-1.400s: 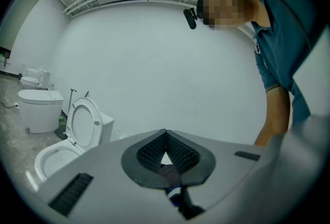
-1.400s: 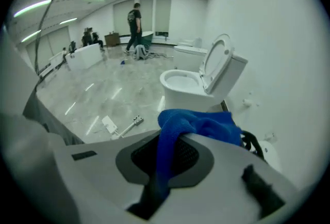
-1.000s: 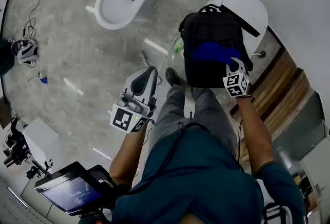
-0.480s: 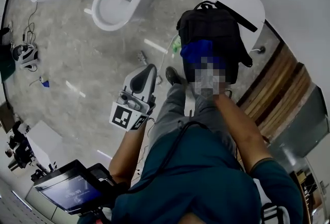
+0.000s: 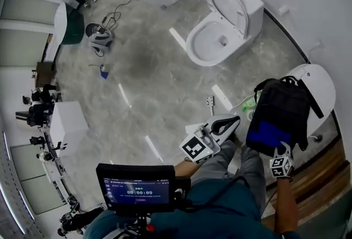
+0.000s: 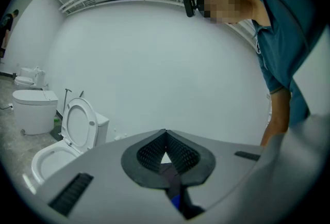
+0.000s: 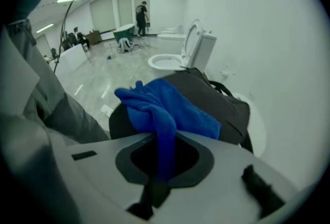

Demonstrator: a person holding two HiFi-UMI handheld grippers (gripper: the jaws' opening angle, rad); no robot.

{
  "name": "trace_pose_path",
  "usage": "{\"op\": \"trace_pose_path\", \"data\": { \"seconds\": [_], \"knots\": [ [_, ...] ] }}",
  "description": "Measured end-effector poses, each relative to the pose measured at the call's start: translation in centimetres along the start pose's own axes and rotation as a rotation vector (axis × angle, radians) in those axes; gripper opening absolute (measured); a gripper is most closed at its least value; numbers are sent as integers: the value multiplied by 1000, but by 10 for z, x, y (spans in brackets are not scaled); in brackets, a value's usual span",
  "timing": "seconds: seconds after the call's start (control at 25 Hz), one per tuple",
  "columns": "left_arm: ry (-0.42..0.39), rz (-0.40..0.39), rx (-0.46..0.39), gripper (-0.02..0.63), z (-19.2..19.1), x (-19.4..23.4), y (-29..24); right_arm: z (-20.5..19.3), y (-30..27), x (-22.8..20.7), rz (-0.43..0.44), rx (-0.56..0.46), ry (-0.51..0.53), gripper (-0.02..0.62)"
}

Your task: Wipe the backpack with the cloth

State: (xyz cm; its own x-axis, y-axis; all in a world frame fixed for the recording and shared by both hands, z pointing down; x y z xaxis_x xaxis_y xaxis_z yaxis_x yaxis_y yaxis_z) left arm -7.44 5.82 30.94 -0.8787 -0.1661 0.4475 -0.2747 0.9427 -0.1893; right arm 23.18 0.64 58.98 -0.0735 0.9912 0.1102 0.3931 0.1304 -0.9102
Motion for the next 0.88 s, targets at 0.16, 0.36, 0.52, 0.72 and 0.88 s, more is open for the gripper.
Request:
{"op": "trace_pose_path", "data": {
  "seconds": [0.16,0.36,0.52,0.72,0.88],
  "knots": [
    [-2,-30,-16,5,-2,-5,0,-80,19,-35,-113,165,-149,26],
    [-3,-34,20,5,-10,-11,-3,-18,-6,4,-50,56,-80,26],
    [-20,-64,9,5,-2,-18,-2,60,-41,73,112,-24,20,26],
    [48,-36,18,5,1,-21,20,83,-45,102,172,10,-74,26],
    [47,-24,32,5,-2,-10,32,45,-19,78,105,44,-109,26]
  ]
}}
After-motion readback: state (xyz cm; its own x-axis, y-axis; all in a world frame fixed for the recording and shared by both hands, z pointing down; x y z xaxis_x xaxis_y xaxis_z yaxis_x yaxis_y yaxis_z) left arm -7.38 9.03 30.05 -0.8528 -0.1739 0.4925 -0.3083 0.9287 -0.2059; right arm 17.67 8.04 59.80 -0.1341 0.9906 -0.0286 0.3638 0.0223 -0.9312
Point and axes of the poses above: the fingertips, and each gripper's own axes: y backward along the fingers, x to its left, z out of its top, the point moved 5 cm from there along y, backward along the fingers, and after that the axes turned 7 degrees about y, right-handed, at the moved point
